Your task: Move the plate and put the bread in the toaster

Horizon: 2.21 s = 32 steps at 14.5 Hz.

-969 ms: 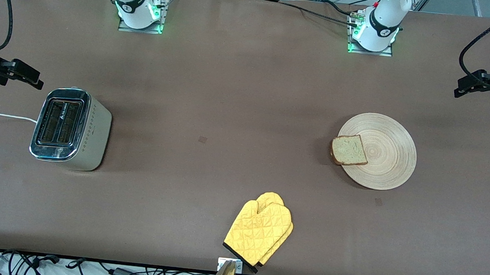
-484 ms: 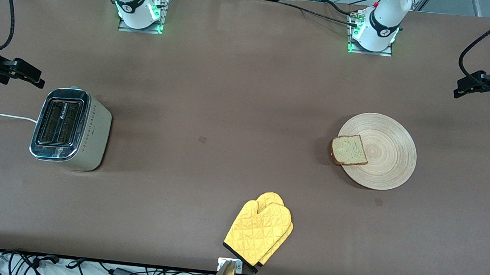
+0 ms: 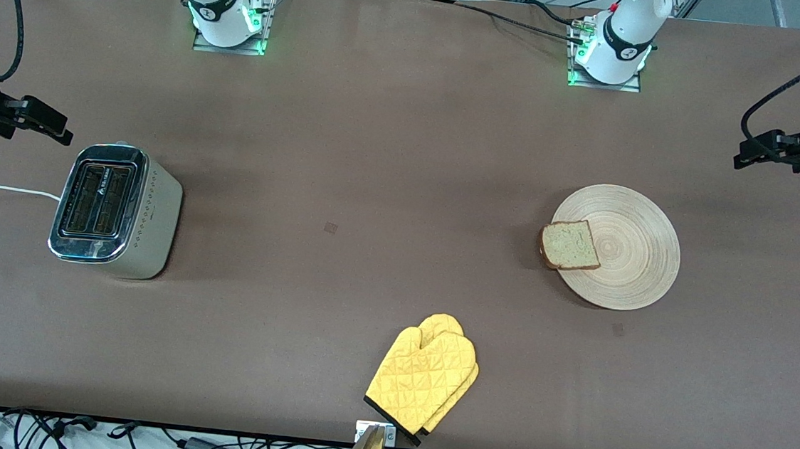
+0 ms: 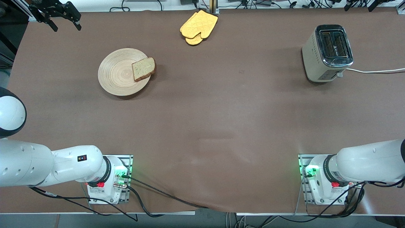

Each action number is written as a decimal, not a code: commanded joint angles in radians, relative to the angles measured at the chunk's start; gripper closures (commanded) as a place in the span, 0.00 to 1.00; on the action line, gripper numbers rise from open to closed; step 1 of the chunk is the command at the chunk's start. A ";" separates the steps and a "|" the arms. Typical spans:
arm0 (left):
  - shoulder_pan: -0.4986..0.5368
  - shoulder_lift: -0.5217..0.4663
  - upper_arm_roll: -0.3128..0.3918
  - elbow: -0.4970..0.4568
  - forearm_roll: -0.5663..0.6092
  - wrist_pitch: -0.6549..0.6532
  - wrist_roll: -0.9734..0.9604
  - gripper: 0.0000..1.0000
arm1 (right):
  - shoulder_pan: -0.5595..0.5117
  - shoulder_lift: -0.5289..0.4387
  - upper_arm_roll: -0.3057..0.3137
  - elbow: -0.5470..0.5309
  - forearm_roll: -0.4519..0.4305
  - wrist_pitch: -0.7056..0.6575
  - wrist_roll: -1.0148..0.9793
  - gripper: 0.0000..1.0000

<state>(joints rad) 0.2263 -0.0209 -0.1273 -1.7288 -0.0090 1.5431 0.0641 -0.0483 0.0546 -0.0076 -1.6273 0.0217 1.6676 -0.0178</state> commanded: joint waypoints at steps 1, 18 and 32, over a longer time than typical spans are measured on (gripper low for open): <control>0.022 0.059 -0.002 0.017 -0.040 0.000 0.013 0.00 | -0.010 -0.030 0.004 -0.034 0.003 0.018 -0.013 0.00; 0.309 0.551 -0.003 0.003 -0.401 0.173 0.349 0.00 | -0.010 -0.024 0.004 -0.034 0.003 0.015 -0.011 0.00; 0.328 0.613 -0.011 -0.123 -0.463 0.359 0.483 0.03 | -0.008 -0.024 0.004 -0.034 0.004 0.014 -0.008 0.00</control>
<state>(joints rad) 0.5445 0.5789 -0.1298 -1.8395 -0.4399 1.8627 0.4778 -0.0496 0.0547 -0.0079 -1.6354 0.0217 1.6716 -0.0178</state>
